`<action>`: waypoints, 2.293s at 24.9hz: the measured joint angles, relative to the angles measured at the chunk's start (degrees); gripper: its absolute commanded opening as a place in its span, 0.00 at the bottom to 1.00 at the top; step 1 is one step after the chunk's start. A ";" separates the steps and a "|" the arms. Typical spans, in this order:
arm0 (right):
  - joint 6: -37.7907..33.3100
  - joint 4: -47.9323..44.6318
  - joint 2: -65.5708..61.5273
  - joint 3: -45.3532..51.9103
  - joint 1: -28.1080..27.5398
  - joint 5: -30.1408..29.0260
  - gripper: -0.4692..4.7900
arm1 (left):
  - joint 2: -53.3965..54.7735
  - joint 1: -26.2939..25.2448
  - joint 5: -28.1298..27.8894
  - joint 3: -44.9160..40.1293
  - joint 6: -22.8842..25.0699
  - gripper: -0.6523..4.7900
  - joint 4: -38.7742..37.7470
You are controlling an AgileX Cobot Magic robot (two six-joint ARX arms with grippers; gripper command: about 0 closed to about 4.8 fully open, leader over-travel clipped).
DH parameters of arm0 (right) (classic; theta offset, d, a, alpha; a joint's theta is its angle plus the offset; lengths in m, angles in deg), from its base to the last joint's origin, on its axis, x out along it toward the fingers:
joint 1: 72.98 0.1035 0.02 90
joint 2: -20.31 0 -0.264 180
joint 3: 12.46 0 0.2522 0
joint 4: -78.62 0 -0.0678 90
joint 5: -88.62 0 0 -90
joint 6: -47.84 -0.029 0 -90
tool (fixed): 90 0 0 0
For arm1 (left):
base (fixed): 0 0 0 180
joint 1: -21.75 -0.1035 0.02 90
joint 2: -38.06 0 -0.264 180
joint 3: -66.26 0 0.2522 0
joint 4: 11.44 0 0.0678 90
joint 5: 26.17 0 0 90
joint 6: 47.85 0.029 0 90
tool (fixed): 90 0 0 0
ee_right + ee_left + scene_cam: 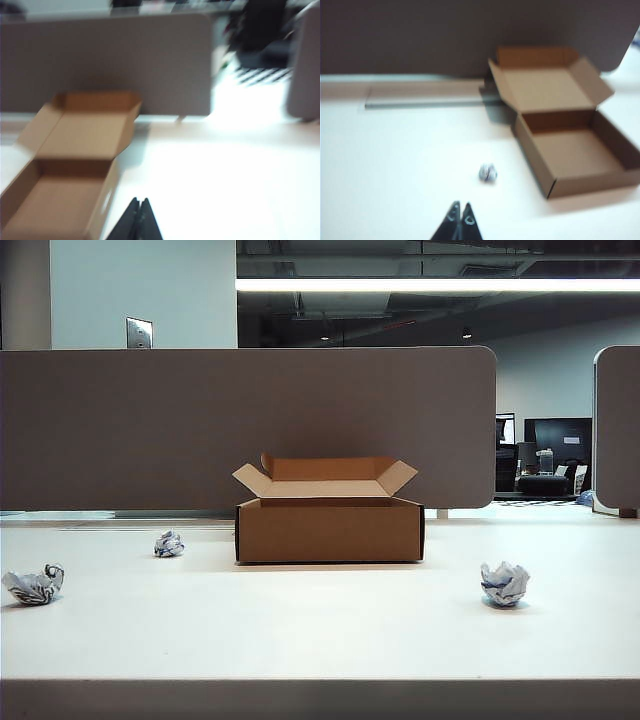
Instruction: Pick up all the paper balls on the table and put them in the paper box.
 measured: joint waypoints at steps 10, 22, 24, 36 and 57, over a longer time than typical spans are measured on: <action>3.43 16.00 -19.91 -7.28 10.99 0.00 0.26 | 7.50 3.15 2.75 1.68 6.05 0.35 -9.14; 1.79 18.51 -31.17 -7.30 15.39 -0.20 0.98 | 18.64 3.54 4.87 1.95 9.92 0.57 -13.57; -0.52 18.51 -32.37 -7.32 15.28 -0.09 1.00 | 23.17 3.54 4.72 1.95 10.91 0.57 -13.66; -2.25 18.91 -37.27 -7.32 15.21 0.42 1.00 | 36.33 3.58 3.82 1.95 12.15 0.58 -12.22; -5.25 19.06 -44.26 -7.32 15.98 -1.55 1.00 | 43.65 3.87 3.58 3.65 12.37 0.70 -7.78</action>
